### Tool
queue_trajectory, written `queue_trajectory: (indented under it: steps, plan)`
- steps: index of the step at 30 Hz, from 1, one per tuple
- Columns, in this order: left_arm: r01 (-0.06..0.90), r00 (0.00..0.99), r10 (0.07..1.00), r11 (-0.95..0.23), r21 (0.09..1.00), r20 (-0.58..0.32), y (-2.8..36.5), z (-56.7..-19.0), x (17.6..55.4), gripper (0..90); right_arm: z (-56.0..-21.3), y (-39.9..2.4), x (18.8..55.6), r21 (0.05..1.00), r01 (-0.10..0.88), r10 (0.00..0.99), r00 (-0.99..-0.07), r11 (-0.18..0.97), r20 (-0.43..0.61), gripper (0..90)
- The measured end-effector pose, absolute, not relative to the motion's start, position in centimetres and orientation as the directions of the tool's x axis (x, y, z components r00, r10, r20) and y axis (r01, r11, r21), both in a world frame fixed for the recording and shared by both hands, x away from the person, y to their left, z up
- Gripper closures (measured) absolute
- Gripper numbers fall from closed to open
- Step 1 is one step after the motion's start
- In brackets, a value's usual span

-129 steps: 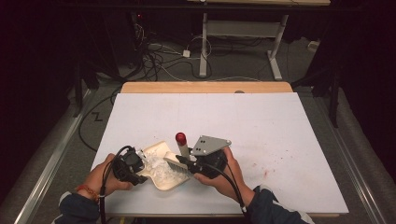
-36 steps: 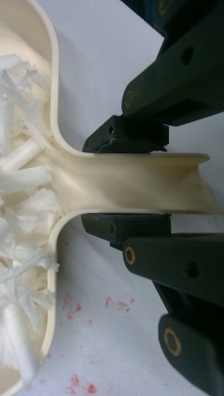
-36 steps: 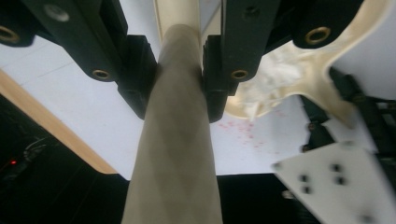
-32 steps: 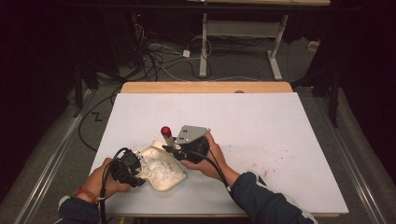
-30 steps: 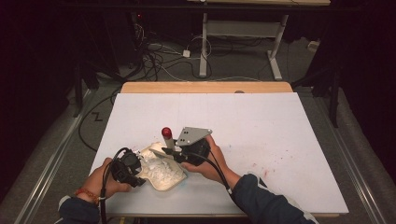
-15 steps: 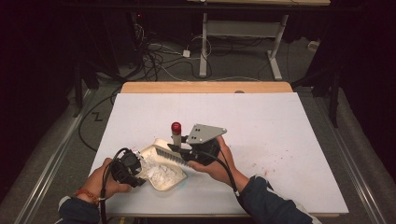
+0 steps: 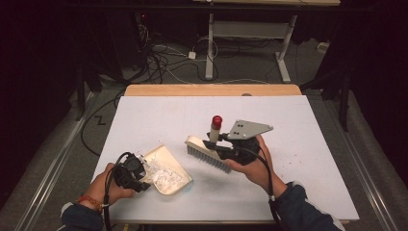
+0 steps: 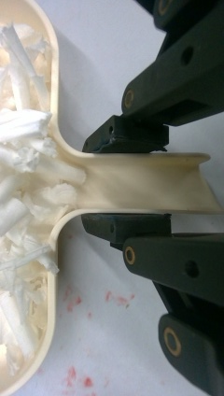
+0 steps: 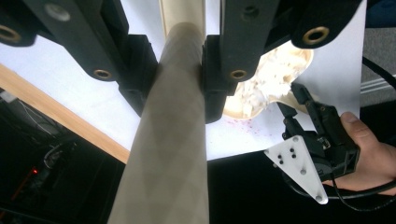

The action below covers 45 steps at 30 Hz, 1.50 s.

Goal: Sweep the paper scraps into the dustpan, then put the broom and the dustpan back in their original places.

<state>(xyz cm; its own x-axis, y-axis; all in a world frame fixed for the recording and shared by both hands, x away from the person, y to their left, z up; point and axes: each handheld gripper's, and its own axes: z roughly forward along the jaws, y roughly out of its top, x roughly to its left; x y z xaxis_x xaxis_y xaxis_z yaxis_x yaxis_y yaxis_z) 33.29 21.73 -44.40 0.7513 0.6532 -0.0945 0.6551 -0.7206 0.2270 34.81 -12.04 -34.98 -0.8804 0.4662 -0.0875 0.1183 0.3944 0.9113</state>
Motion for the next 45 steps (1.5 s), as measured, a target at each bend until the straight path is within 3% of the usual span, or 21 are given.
queue_trajectory:
  steps: [18,30,42,45]
  plan:
    - [0.710,0.686,0.721,-0.631,0.313,-0.101,22.0,-44.7,34.1,62.7,-34.7,-22.2,33.5,0.875,0.226,0.522,-0.852,0.428,-0.035,70.9]
    - [0.783,0.567,0.816,-0.491,0.381,-0.113,21.8,-45.1,34.8,62.5,-35.1,-28.2,32.6,0.842,0.317,0.503,-0.862,0.437,0.064,70.9]
    - [0.818,0.476,0.866,-0.374,0.438,-0.151,22.4,-45.5,35.4,60.6,-35.9,-29.5,33.4,0.762,0.375,0.434,-0.890,0.528,0.137,70.8]
    - [0.824,0.461,0.876,-0.362,0.435,-0.144,22.2,-45.4,35.1,53.2,-36.3,-29.5,34.4,0.745,0.389,0.446,-0.884,0.542,0.137,70.7]
